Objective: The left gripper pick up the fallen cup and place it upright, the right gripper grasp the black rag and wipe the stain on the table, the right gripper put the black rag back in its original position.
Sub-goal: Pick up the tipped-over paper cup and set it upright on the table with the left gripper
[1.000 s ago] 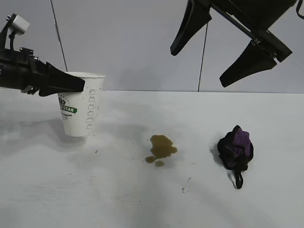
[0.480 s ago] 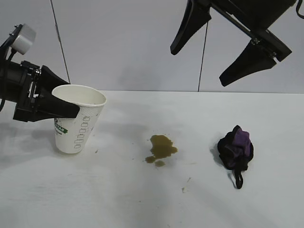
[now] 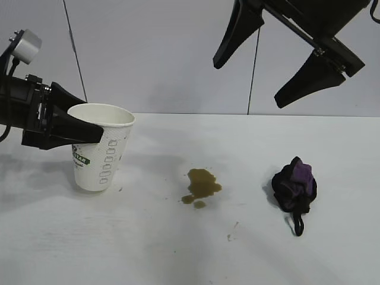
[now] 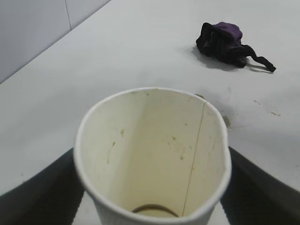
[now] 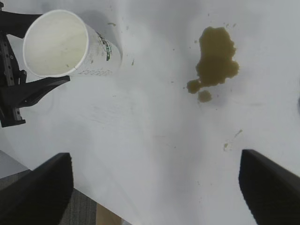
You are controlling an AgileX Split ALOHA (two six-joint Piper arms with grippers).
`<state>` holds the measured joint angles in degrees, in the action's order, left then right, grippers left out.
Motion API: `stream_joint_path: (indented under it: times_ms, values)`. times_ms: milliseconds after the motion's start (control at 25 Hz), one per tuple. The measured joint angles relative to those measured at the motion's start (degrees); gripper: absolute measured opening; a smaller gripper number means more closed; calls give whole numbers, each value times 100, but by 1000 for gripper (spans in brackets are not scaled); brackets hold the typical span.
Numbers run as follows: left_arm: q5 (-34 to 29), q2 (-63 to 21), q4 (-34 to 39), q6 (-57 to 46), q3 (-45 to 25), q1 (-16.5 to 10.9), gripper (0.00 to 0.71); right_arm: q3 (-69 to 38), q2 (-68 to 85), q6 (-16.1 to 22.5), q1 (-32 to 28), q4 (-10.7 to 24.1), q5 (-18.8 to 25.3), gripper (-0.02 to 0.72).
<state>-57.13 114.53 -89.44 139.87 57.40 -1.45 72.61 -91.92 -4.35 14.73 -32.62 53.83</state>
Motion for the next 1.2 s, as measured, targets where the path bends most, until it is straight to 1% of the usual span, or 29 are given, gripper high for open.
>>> stream_joint_path:
  times_ms: [160,400,520,720,1000,1080,1200]
  values:
    - [165,0,52,-11,0,0,544,0,0,0,0,0,-59,661]
    - [173,0,58,-43,0,0,544,0,0,0,0,0,-135,661]
    - [-16,5,-40,-53,0,0,544,0,0,0,0,0,-179,661]
    - [-300,156,-666,52,0,0,544,0,0,0,0,0,-248,661]
    - [-574,487,-746,35,-12,0,545,0,0,0,0,0,-260,661]
    - [-698,487,-747,11,-20,0,563,0,0,0,0,0,-265,661]
    - [-742,487,-719,11,-20,0,610,0,0,0,0,0,-265,661]
